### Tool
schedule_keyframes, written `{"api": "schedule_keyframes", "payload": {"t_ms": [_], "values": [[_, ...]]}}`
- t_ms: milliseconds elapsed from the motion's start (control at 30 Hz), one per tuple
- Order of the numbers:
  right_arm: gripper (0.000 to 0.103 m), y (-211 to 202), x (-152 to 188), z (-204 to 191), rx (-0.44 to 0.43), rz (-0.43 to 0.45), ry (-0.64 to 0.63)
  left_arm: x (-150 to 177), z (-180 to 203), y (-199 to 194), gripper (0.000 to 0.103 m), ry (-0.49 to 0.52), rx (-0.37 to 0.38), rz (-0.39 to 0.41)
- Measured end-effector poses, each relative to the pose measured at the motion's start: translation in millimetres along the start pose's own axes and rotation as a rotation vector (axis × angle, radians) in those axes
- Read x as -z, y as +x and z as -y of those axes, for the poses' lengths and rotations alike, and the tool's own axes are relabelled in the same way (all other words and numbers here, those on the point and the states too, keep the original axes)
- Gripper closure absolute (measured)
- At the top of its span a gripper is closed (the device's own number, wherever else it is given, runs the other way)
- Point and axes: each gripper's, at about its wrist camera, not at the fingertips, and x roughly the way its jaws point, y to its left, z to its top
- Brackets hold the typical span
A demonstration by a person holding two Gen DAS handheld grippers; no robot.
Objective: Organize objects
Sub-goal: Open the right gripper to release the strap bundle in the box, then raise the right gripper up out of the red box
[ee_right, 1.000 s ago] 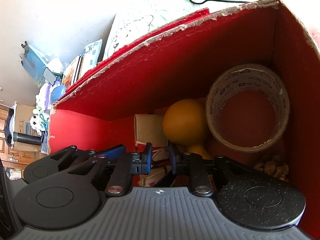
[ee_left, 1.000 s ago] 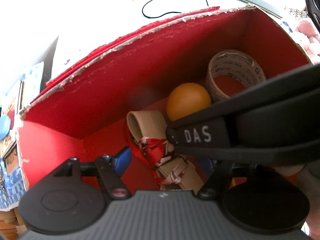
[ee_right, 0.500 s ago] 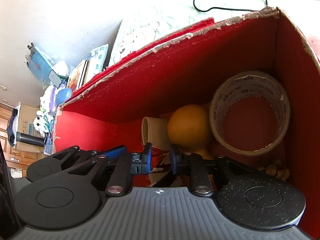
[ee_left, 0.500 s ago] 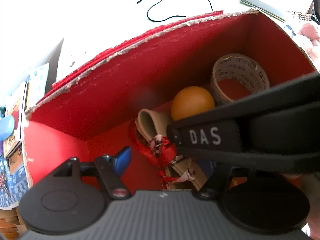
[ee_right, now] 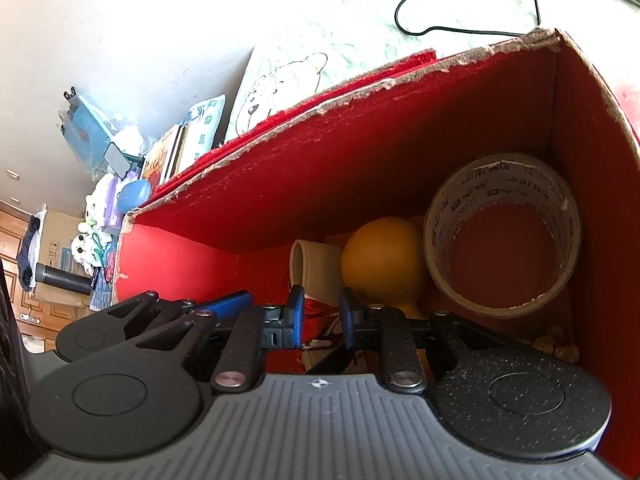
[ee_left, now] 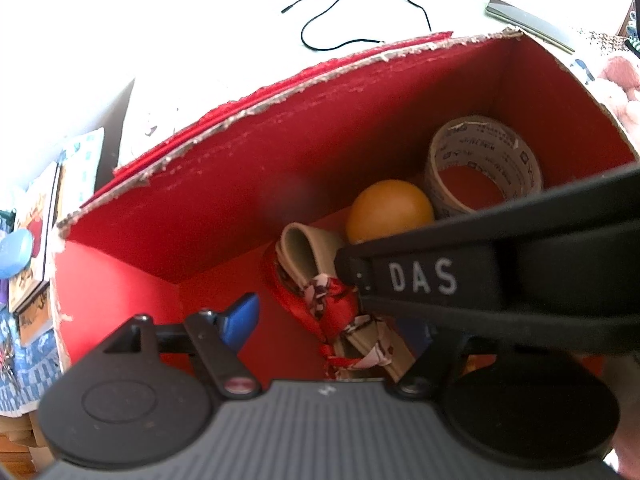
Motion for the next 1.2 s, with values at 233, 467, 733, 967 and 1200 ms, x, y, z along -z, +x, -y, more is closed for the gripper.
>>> {"api": "schedule_keyframes", "payload": {"t_ms": [233,467,733,967,1200], "values": [[0.081,-2.0,0.2,-1.6,0.003,0.008,-0.004,-13.7,-20.5,28.6,0.022,-0.004,0.003,0.007],[0.081,-1.2,-1.8,0.1,0.013,0.010,0.008,-22.6,-35.9,37.0,0.022,-0.007,-0.001,0.007],[0.081,-6.7,-1.8,-2.4,0.050,0.049,0.012,-28.5,-38.3,40.2,0.020,-0.011,-0.030,0.047],[0.081,-26.0,2.1,-9.2,0.064,0.111,-0.008,-27.7,-45.9,21.4,0.020,-0.051,-0.061,0.072],[0.081,-44.7,18.1,-19.0,0.051,0.156,-0.055,-14.9,-63.3,2.1,0.019,-0.126,-0.072,0.089]]}}
